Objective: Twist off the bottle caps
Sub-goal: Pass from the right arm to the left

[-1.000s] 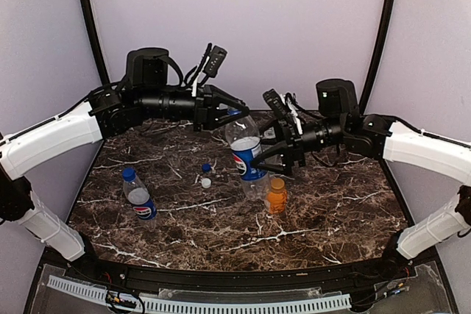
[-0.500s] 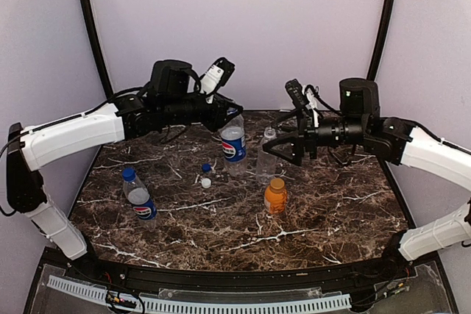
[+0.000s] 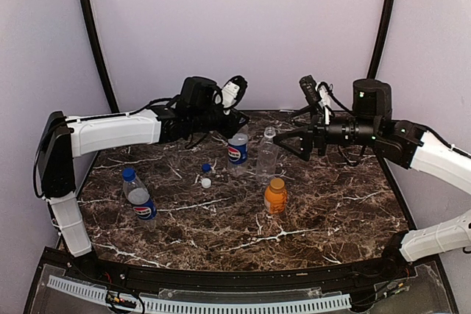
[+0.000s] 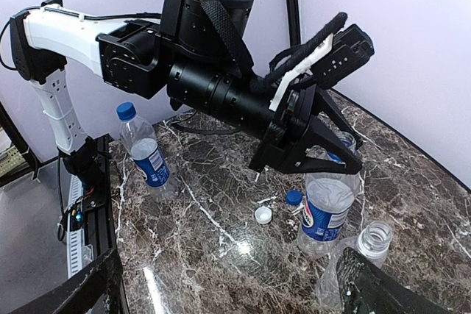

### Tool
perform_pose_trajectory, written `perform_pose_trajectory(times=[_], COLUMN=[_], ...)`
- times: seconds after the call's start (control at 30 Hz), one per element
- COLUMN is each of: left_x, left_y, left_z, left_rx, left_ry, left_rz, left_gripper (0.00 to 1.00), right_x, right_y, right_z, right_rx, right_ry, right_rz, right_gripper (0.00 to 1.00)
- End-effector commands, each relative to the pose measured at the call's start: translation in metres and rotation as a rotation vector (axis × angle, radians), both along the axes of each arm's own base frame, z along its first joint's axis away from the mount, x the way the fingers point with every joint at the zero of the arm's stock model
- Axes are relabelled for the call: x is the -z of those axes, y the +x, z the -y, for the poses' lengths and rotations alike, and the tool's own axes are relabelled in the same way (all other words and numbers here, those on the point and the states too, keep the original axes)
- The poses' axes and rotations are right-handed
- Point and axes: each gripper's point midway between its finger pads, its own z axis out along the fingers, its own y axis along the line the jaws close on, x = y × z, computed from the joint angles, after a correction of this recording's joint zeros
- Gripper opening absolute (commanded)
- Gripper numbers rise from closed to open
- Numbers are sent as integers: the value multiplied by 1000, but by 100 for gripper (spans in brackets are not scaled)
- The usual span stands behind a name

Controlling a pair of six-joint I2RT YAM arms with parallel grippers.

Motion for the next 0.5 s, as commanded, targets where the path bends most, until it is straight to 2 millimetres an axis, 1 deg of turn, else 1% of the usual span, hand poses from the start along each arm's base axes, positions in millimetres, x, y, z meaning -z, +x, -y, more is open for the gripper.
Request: perform_pose_trajectory(times=[0.0, 0.2, 0.33, 0.47], left_x=[-28, -8, -1, 4], left_y=[9, 12, 15, 14], left_z=[3, 4, 3, 2], left_rx=[-18, -23, -31, -38], left_ry=[-93, -71, -70, -72], left_rz=[59, 31, 13, -3], left_gripper=[0, 2, 4, 10], right_x=[4, 7, 9, 10], right_y=[5, 8, 8, 8], right_z=[6, 5, 5, 6], right_rx=[36, 37, 39, 43], right_ry=[-6, -9, -10, -13], right_rz=[-4, -12, -16, -16], right_gripper=[98, 98, 98, 98])
